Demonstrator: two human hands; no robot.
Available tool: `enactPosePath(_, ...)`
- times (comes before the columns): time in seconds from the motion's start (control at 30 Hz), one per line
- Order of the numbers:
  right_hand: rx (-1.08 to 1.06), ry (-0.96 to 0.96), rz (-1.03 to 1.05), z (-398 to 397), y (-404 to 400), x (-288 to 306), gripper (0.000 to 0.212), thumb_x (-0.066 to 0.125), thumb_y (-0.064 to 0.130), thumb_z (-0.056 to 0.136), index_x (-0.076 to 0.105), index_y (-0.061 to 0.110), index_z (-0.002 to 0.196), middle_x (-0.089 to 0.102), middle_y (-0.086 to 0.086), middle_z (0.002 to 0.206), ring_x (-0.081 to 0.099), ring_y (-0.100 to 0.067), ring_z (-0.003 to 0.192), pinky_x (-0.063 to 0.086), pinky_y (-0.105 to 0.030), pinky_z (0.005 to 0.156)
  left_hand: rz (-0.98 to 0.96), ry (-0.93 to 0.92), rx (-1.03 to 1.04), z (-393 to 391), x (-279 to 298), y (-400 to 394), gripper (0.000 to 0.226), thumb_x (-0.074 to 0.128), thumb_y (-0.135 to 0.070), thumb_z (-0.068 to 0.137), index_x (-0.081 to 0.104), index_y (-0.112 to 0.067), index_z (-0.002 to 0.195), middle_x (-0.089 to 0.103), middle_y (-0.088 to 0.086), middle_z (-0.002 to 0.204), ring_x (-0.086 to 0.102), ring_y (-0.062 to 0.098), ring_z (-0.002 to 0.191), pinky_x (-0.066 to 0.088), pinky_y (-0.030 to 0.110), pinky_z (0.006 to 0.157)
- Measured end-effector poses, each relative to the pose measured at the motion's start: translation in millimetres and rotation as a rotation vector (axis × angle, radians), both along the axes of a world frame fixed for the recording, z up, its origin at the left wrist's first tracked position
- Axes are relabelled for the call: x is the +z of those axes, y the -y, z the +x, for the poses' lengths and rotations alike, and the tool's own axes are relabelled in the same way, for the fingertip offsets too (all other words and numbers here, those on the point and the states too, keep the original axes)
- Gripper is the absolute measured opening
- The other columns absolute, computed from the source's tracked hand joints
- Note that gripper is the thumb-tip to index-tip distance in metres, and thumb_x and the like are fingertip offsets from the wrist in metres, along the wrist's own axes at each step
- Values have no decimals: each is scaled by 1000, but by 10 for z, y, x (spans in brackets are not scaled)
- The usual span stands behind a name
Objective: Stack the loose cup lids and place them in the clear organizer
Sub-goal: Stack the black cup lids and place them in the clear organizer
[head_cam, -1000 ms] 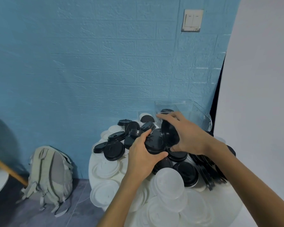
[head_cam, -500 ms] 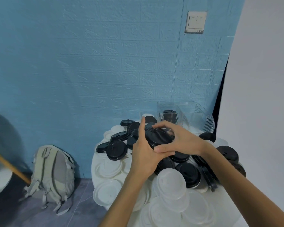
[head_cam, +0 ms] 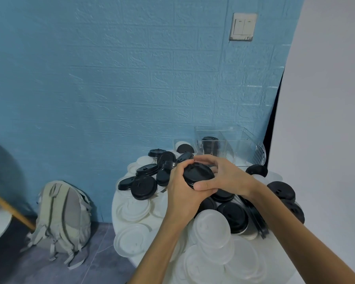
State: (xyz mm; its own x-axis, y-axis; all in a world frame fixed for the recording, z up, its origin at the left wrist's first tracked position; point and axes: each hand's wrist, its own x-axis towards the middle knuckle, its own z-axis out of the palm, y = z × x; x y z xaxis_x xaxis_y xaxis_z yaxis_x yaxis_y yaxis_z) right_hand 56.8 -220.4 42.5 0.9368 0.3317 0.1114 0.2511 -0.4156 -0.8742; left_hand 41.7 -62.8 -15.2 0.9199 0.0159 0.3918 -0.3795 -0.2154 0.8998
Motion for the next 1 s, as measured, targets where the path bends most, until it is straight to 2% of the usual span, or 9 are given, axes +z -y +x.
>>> enactPosePath(0.17, -158, 39, -112, -6, 223, -22, 71, 78, 47, 81, 50, 32, 144, 59, 17, 139, 68, -1, 109, 50, -23, 97, 34, -31, 21, 47, -31, -56, 86, 97, -34, 56, 55, -42, 129, 60, -15, 127, 59, 4, 117, 52, 31, 102)
enactPosePath(0.27, -280, 105, -343, 4, 463, -87, 72, 81, 51, 79, 53, 33, 143, 59, 16, 138, 59, -10, 120, 48, -32, 104, 37, -56, 25, 59, -56, -96, 85, 97, -27, 59, 55, -40, 131, 59, -14, 129, 57, 2, 117, 48, 23, 102)
enactPosePath(0.37, -253, 68, -574, -14, 577, -120, 86, 86, 58, 70, 49, 35, 145, 57, 9, 139, 49, -19, 131, 36, -43, 115, 37, -75, 27, 68, -77, -107, 84, 97, -24, 60, 55, -39, 131, 59, -14, 128, 57, -1, 114, 45, 16, 98)
enactPosePath(0.47, -228, 63, -867, -59, 509, -149, 98, 84, 68, 64, 38, 46, 147, 47, 9, 142, 34, -23, 132, 23, -49, 113, 44, -95, 19, 68, -83, -92, 83, 97, -24, 60, 54, -40, 130, 59, -16, 126, 56, -5, 112, 41, 7, 89)
enactPosePath(0.53, -238, 77, -920, -45, 458, -197, 98, 83, 67, 64, 35, 48, 147, 44, 7, 144, 31, -24, 132, 21, -49, 113, 45, -103, 14, 70, -85, -76, 82, 97, -24, 60, 53, -42, 127, 59, -16, 126, 56, -4, 111, 41, 7, 87)
enactPosePath(0.63, -265, 133, -897, -20, 446, -237, 89, 81, 67, 67, 40, 45, 144, 48, 8, 142, 35, -23, 131, 23, -47, 111, 46, -97, 16, 67, -90, -74, 83, 97, -24, 61, 52, -43, 127, 58, -16, 126, 54, -8, 111, 41, 6, 88)
enactPosePath(0.77, -277, 160, -699, -35, 529, -127, 76, 85, 59, 68, 51, 43, 134, 56, 12, 130, 48, -17, 123, 25, -45, 112, 45, -101, 15, 71, -102, -104, 87, 97, -27, 61, 52, -38, 135, 57, -14, 130, 56, 1, 116, 44, 14, 97)
enactPosePath(0.9, -332, 178, -525, -38, 617, 51, 74, 82, 63, 70, 52, 43, 134, 56, 13, 133, 52, -13, 120, 34, -50, 115, 38, -95, 8, 85, -118, -119, 89, 97, -27, 62, 52, -37, 137, 58, -14, 131, 56, 2, 117, 43, 11, 94)
enactPosePath(1.0, -263, 182, -371, -103, 473, 180, 68, 77, 55, 80, 50, 39, 140, 53, 15, 135, 49, -7, 123, 37, -35, 109, 26, -95, 2, 88, -128, -88, 92, 98, -28, 60, 51, -37, 139, 58, -13, 133, 56, 4, 120, 48, 25, 105)
